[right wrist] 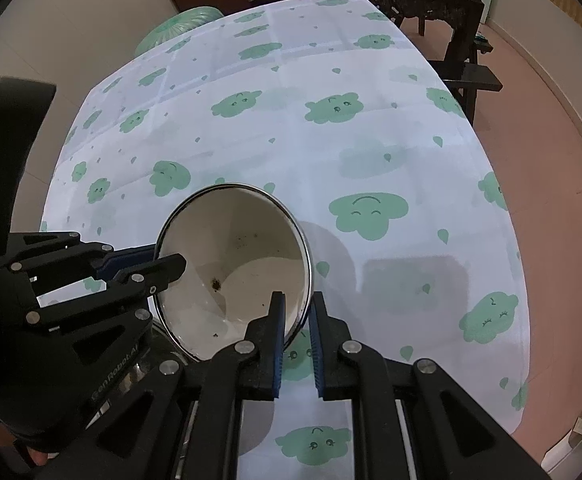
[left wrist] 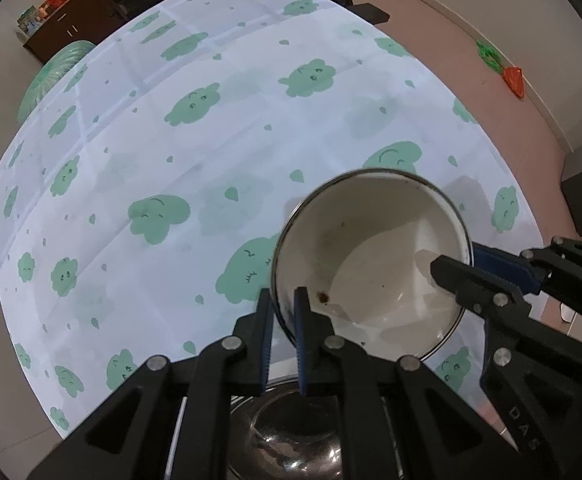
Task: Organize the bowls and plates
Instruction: 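Close the left gripper on the white enamel bowl rim while the right gripper grips it too, then lift the white enamel bowl with both grippers and carry it over the steel bowl stack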
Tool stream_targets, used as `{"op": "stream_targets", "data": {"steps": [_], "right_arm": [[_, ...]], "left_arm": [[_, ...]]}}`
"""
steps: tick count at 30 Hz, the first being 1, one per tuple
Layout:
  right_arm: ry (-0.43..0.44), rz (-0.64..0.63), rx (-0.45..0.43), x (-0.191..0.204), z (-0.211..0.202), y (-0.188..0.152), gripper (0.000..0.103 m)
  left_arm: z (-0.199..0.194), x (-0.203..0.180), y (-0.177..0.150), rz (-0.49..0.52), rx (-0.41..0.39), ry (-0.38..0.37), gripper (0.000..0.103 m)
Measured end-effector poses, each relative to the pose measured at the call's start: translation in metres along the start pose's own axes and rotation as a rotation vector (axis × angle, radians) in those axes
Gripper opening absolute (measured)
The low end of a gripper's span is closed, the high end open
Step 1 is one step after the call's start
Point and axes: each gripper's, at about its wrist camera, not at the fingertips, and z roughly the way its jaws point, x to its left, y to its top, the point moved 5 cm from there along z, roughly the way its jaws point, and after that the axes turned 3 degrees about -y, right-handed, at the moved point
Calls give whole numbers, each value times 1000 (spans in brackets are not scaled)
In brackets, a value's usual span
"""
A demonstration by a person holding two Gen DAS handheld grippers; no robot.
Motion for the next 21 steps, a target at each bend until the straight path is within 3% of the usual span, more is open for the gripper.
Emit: {"op": "stream_targets", "data": {"steps": [21], "right_arm": [[-6,-21,-38,13,-24,-1,14]], "left_arm": [[-24,5,-9,-9,-38,14,7]]}}
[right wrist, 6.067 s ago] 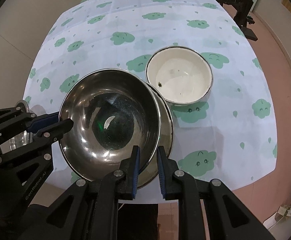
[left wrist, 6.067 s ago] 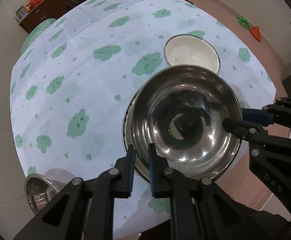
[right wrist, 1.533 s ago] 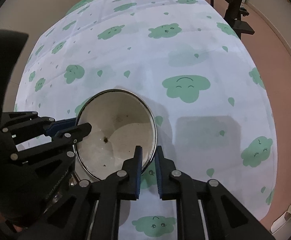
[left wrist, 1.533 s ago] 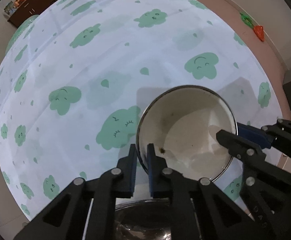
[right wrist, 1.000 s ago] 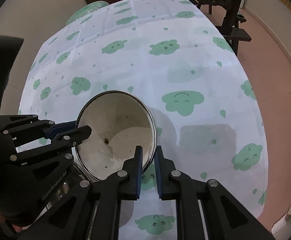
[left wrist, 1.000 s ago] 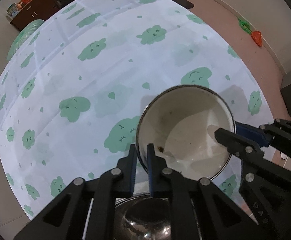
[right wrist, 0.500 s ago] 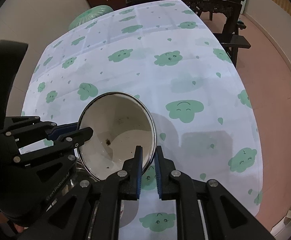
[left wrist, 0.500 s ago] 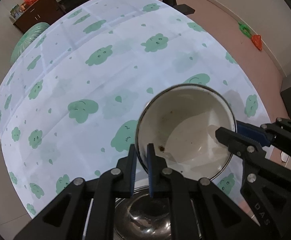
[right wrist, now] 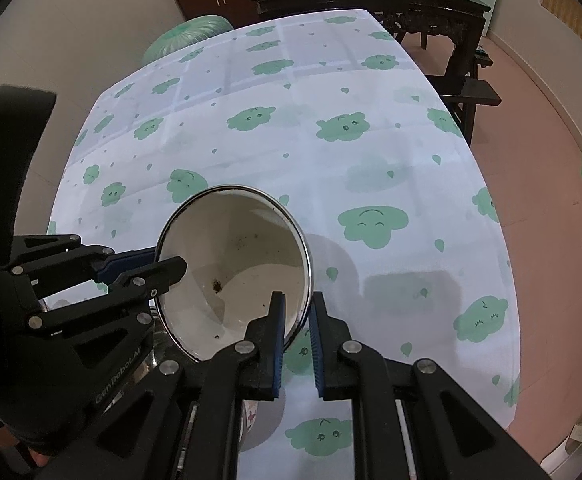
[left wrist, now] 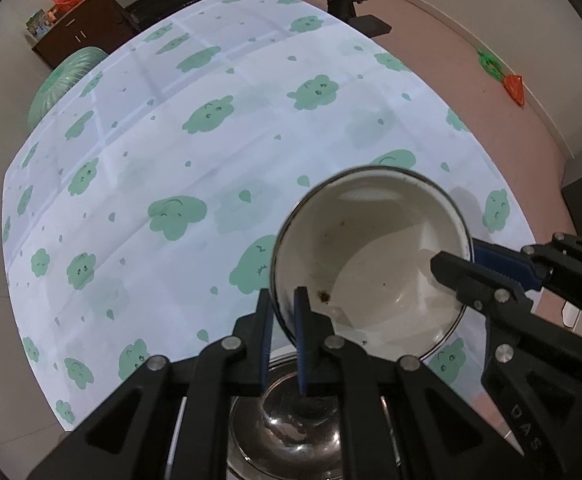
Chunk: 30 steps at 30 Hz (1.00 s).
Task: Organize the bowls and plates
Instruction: 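Lift the white enamel bowl with both grippers and carry it over the steel bowl stack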
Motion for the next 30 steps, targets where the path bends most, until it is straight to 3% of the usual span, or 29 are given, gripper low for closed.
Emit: {"op": "stream_targets", "data": {"steps": [30], "right_arm": [[10,-48,-19,30,-24,-16,14]], "left_arm": [[-28,14,-30,-16,-23,18,7]]}}
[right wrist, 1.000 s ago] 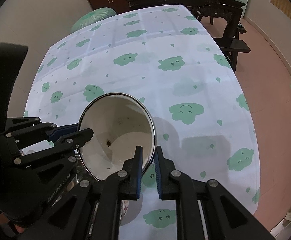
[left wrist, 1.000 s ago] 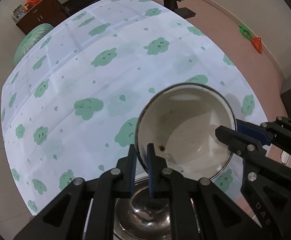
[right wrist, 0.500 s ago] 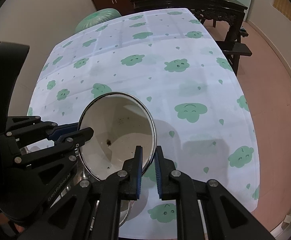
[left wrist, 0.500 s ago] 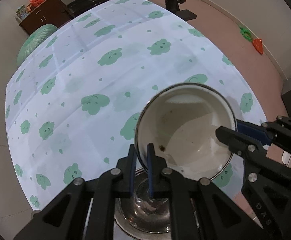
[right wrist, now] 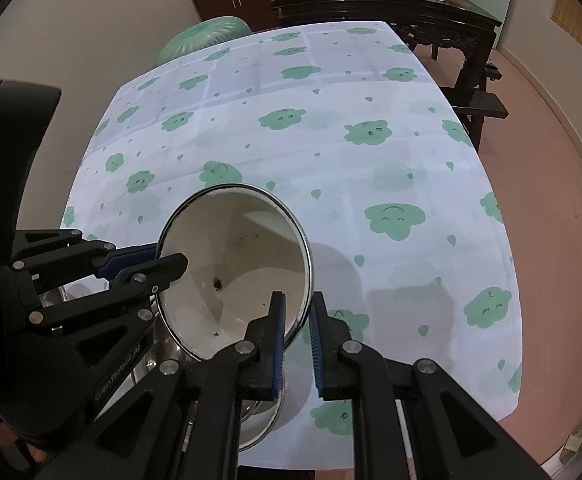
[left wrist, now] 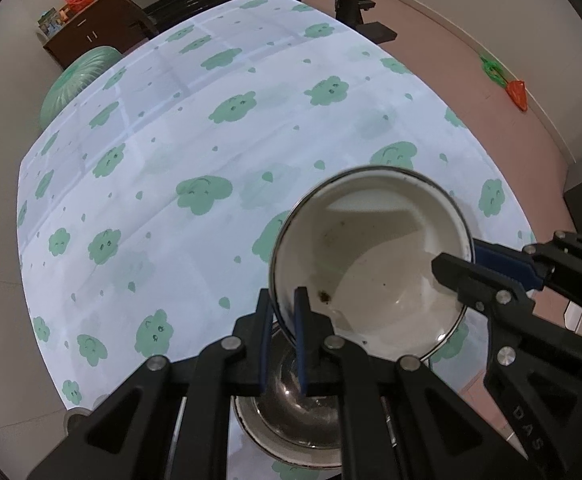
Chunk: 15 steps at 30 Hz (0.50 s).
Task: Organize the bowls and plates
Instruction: 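Lift the white enamel bowl with both grippers and carry it over the steel bowl stack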
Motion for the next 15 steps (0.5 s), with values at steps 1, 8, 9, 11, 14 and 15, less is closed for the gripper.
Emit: {"op": "stream_targets", "data": {"steps": [1,8,9,11,14,15], "right_arm": [[0,-1,1,2,0,-1,14],[6,-5,6,11,-3,-8,14],[5,-6,6,13,-4,-9,14],[6,-7,7,15,-5,-11,14],[5,-8,6,18,-7,-14,14],[5,-8,6,18,-6,-14,14]], "left_arm": [[0,0,0,0,0,1,7],[-4,6,-13,1,1,5,7],[-4,5,-12,1,0,6,7],[-4,5,-11,0,0,5,7],[-6,7,-19,1,-2,7,7],[-7,8,-22,2,-2,7,7]]}}
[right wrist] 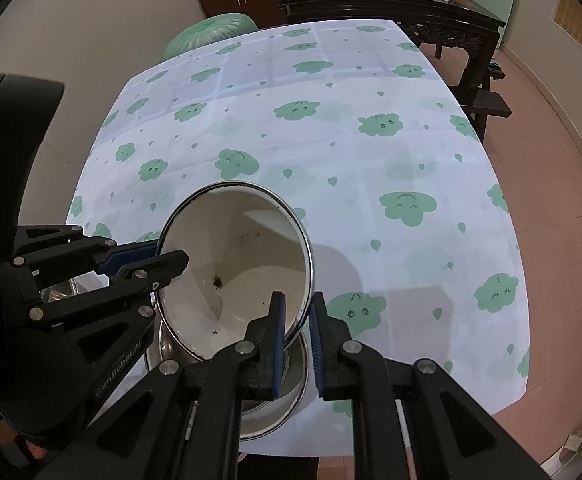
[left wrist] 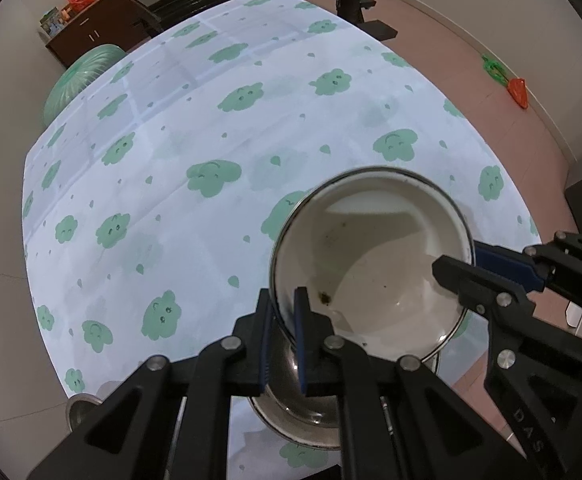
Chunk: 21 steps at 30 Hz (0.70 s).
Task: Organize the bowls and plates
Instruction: 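Lift the white enamel bowl with both grippers and carry it over the steel bowl stack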
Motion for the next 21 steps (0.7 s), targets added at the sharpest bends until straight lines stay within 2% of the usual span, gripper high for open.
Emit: {"op": "stream_targets", "data": {"steps": [21], "right_arm": [[2,-11,4,21,-10,-30,14]], "left_arm": [[-12,0,-34,6,4,6,7]]}}
